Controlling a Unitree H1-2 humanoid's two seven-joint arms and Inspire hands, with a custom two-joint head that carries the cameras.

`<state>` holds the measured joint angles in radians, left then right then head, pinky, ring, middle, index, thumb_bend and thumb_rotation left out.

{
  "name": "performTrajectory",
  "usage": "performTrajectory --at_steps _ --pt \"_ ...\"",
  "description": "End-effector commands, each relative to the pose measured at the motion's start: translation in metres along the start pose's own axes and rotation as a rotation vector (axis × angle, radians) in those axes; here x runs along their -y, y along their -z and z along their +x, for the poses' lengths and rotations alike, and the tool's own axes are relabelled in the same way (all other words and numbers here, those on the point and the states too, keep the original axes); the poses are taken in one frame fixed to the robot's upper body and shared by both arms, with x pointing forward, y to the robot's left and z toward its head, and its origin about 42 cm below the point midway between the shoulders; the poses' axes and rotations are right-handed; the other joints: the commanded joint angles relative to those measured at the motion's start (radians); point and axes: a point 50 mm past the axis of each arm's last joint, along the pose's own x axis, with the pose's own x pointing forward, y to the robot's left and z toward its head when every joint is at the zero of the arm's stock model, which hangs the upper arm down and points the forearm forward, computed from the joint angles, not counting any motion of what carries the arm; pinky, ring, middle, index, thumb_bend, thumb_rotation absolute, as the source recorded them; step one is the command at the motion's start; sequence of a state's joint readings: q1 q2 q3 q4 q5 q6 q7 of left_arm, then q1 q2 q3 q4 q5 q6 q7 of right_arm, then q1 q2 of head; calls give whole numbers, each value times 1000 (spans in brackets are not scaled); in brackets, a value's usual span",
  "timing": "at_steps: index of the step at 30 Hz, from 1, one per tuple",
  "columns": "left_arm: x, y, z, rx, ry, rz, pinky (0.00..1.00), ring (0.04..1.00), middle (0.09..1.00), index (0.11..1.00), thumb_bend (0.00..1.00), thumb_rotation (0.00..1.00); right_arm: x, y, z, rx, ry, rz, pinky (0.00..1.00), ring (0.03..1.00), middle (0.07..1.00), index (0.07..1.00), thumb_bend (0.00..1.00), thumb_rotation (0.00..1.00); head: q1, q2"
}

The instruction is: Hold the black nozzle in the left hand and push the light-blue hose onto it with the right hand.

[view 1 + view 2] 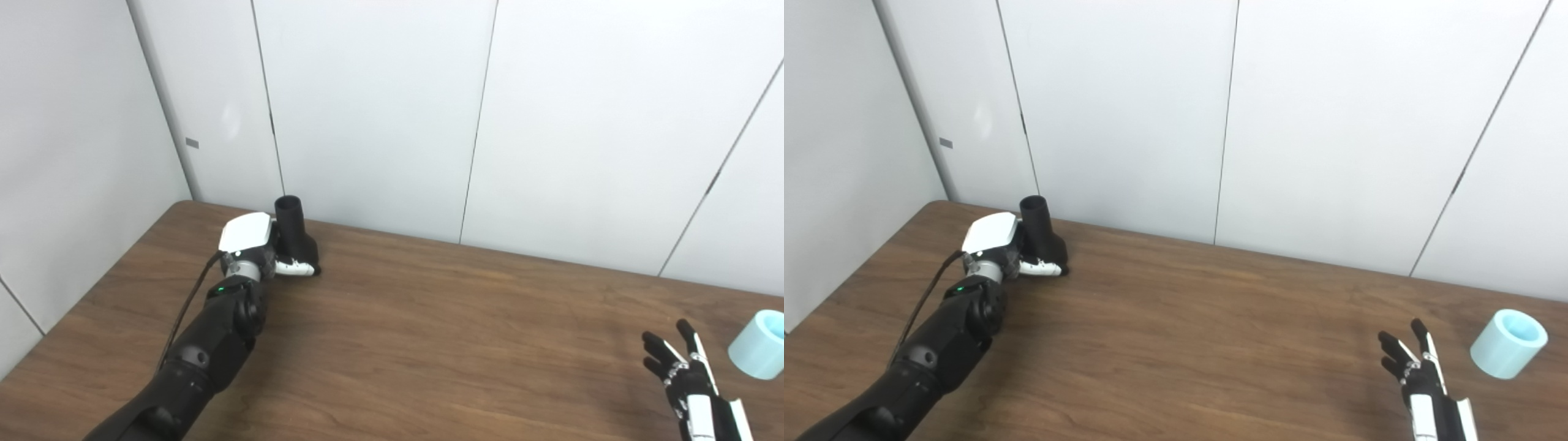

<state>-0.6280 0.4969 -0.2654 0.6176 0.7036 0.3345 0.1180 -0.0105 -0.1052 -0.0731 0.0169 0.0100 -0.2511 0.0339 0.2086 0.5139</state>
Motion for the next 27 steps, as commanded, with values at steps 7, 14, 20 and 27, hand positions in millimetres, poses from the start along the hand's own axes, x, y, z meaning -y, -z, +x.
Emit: performTrajectory --at_steps 7,14,20,27 --pt "-8 -1 2 37 16 -64 757 714 627 491 523 47 -3 38 -43 -165 13 3 821 852 826 968 518 1000 0 6" --pt "-5 0 0 44 8 -60 601 567 516 483 522 1 -2 38 -42 -164 15 7 816 847 824 966 501 1000 1 9" --pt "-5 -3 -5 54 2 -57 672 632 543 472 517 0 -2 37 -43 -170 12 1 815 848 832 967 513 1000 -6 16" --pt "-2 -9 -18 101 -13 -28 677 670 557 469 514 0 -3 37 -43 -168 18 2 803 836 818 960 522 1000 -15 19"
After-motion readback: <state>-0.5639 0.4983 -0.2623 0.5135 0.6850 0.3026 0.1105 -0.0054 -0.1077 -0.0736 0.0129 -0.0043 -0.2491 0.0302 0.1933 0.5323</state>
